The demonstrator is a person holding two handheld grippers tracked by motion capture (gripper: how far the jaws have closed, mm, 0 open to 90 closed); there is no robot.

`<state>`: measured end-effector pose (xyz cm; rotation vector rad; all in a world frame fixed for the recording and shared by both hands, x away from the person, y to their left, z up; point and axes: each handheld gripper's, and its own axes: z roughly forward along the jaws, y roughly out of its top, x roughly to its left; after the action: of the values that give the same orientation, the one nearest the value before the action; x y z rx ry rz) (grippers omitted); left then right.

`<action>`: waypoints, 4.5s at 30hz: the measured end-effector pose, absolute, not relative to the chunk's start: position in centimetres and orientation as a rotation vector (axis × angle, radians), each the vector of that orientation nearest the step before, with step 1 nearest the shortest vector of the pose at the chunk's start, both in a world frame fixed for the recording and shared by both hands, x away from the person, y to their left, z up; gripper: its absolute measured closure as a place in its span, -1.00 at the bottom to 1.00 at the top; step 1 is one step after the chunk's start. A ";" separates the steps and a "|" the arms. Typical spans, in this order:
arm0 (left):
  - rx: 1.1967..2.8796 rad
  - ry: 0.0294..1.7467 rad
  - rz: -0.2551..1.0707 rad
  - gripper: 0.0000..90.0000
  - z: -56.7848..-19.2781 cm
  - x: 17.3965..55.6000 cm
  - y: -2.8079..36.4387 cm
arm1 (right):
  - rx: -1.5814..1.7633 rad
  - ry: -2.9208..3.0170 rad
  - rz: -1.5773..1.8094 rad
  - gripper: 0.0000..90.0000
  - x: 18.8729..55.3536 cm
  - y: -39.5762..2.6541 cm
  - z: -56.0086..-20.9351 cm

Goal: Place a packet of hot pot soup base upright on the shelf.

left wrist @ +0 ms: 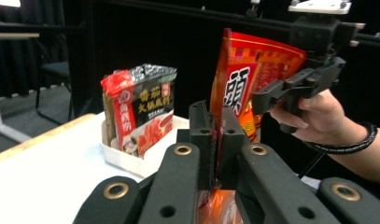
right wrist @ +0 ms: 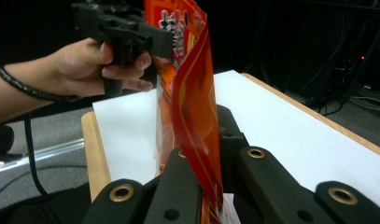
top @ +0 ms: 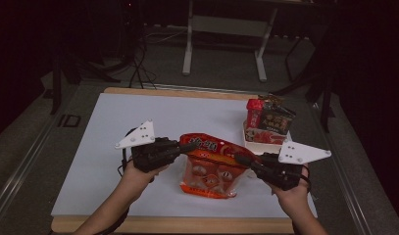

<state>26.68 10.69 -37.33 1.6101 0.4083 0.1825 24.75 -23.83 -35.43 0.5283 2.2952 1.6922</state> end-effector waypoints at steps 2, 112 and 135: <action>1.603 0.402 0.185 0.89 -37.2 26.6 10.7 | 0.529 2.297 1.692 1.00 25.0 -23.9 -35.0; 1.699 0.701 0.305 -0.96 -50.2 22.4 15.7 | 0.860 2.065 1.614 1.00 31.7 -38.2 -34.9; 1.708 0.714 0.290 -0.96 -50.5 22.5 15.6 | 1.022 2.043 1.621 0.67 32.3 -39.9 -38.3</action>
<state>22.47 15.56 -50.53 1.7085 0.7144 0.2898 32.28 -39.90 -38.32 1.0220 2.0432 1.6213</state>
